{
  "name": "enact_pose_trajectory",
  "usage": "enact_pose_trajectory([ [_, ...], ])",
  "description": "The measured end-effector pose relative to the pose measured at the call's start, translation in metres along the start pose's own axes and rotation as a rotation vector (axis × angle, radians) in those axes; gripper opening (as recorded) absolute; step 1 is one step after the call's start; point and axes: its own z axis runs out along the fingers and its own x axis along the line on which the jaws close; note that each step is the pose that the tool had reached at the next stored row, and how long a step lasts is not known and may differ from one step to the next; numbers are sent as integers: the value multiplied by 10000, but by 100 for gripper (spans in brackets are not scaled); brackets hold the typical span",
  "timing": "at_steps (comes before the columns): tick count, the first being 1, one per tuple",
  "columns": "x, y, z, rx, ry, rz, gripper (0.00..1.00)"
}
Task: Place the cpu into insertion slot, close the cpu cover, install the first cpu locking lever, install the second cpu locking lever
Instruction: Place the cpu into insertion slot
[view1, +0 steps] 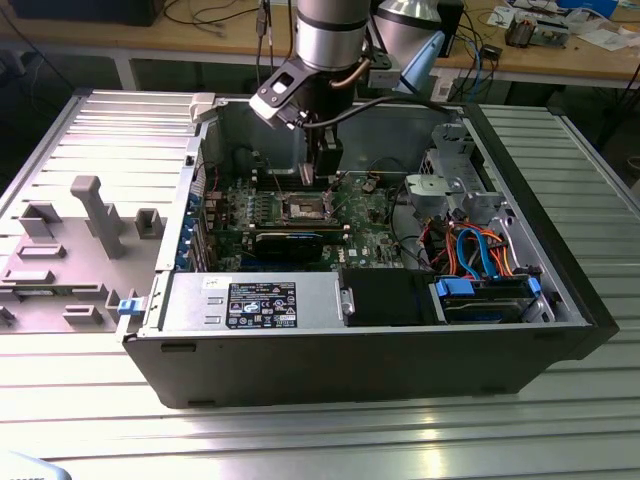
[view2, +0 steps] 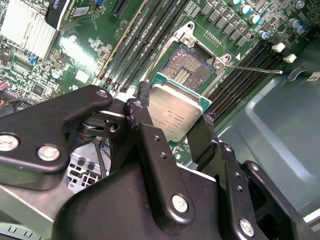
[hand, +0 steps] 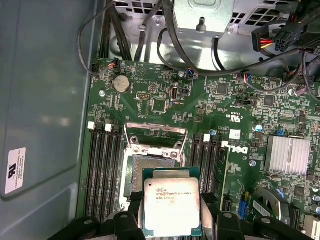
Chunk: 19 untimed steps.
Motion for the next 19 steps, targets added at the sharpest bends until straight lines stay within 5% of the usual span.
enact_pose_trajectory([
  [5, 0, 0, 20, -2, 0, 96, 55],
  [9, 0, -1, 58, -13, 7, 676, 55],
  [19, 40, -5, 149, -8, -60, 790, 55],
])
